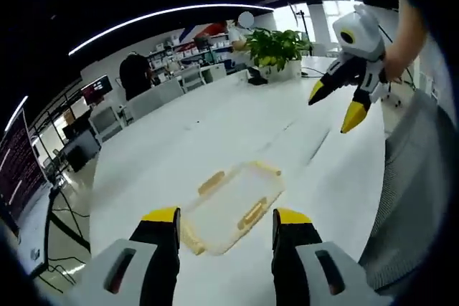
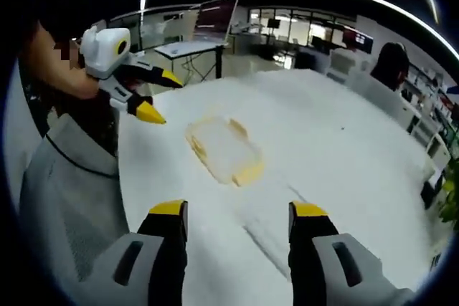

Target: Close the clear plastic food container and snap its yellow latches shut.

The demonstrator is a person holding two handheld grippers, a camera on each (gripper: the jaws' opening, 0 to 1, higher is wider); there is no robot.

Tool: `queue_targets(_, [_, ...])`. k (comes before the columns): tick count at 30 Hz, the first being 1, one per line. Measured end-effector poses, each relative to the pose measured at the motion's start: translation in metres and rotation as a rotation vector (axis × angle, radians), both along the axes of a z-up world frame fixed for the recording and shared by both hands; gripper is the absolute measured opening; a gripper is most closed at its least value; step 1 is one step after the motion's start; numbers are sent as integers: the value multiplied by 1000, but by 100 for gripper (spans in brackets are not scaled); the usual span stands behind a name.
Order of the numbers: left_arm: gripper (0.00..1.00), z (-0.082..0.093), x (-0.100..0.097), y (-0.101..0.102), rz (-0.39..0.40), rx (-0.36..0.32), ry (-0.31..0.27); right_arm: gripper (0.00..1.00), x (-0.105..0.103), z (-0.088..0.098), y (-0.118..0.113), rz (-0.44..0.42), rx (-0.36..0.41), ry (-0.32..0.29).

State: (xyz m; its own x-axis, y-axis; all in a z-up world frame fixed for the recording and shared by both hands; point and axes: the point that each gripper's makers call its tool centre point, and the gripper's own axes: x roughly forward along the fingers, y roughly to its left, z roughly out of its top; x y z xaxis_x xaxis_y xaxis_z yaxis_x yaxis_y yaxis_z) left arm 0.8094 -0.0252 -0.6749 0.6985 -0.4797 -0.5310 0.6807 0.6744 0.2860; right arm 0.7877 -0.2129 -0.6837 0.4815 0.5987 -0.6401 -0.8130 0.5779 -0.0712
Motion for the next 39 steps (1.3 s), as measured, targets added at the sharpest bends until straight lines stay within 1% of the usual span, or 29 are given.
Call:
queue_targets(1, [46, -3, 4, 1, -3, -37, 42, 51, 5, 2, 3, 8, 3, -10])
queue_targets(2, [46, -4, 7, 3, -7, -45, 55, 51, 8, 3, 5, 17, 4, -11])
queue_targets(3, [46, -6, 14, 9, -20, -23, 55, 51, 12, 1, 7, 30, -4, -2])
queue_targets(5, [46, -9, 22, 14, -36, -2, 59, 51, 21, 2, 12, 53, -10, -11])
queue_targets(8, [46, -13, 30, 19, -63, 16, 67, 51, 30, 0, 19, 92, -20, -3])
queue_targets(10, [46, -16, 34, 20, -88, 33, 83, 51, 34, -2, 24, 130, -36, -4])
queue_targets(12, [46, -19, 37, 21, -114, 48, 88, 51, 37, -7, 28, 169, -55, 4])
queue_targets(17, [46, -24, 43, 22, -197, 91, 111, 51, 41, -15, 37, 233, -85, 21])
queue_targets(18, [46, -27, 44, 23, -232, 118, 132, 51, 42, -17, 39, 249, -91, 23])
queue_targets(19, [46, -29, 44, 24, -248, 126, 146, 51, 43, -19, 40, 260, -99, 23])
queue_targets(20, [46, -29, 46, 23, -263, 123, 153, 51, 45, -21, 42, 275, -108, 29])
queue_targets(22, [47, -33, 47, 23, -289, 124, 190, 51, 48, -24, 44, 295, -118, 32])
queue_targets(24, [47, -38, 48, 24, -343, 156, 203, 50, 53, -25, 46, 315, -133, 23])
queue_targets(25, [47, -44, 46, 24, -382, 176, 233, 50, 57, -26, 48, 329, -141, 23])
queue_targets(26, [47, -46, 46, 25, -402, 189, 243, 50, 59, -27, 49, 336, -147, 24])
queue_targets(27, [47, -50, 46, 26, -422, 204, 270, 50, 63, -28, 51, 349, -154, 23])
queue_targets(29, [47, -59, 40, 29, -452, 207, 373, 51, 65, -32, 55, 374, -163, 44])
queue_targets(30, [47, -60, 44, 30, -464, 222, 360, 52, 66, -35, 55, 383, -174, 60])
queue_targets(31, [47, -62, 47, 32, -484, 254, 348, 51, 66, -39, 54, 390, -188, 73])
queue_targets(32, [47, -64, 48, 34, -510, 282, 349, 50, 64, -46, 53, 420, -215, 95])
queue_targets(33, [47, -68, 49, 35, -536, 302, 357, 50, 62, -50, 53, 431, -227, 121])
queue_targets(35, [47, -71, 52, 36, -553, 316, 359, 51, 64, -57, 53, 440, -250, 124])
queue_targets(36, [47, -74, 53, 36, -566, 322, 375, 51, 66, -59, 54, 455, -267, 113])
queue_targets(37, [47, -76, 53, 36, -573, 323, 397, 51, 66, -62, 54, 467, -282, 116])
queue_targets(39, [47, -79, 56, 35, -592, 322, 394, 51, 67, -65, 57, 482, -288, 131])
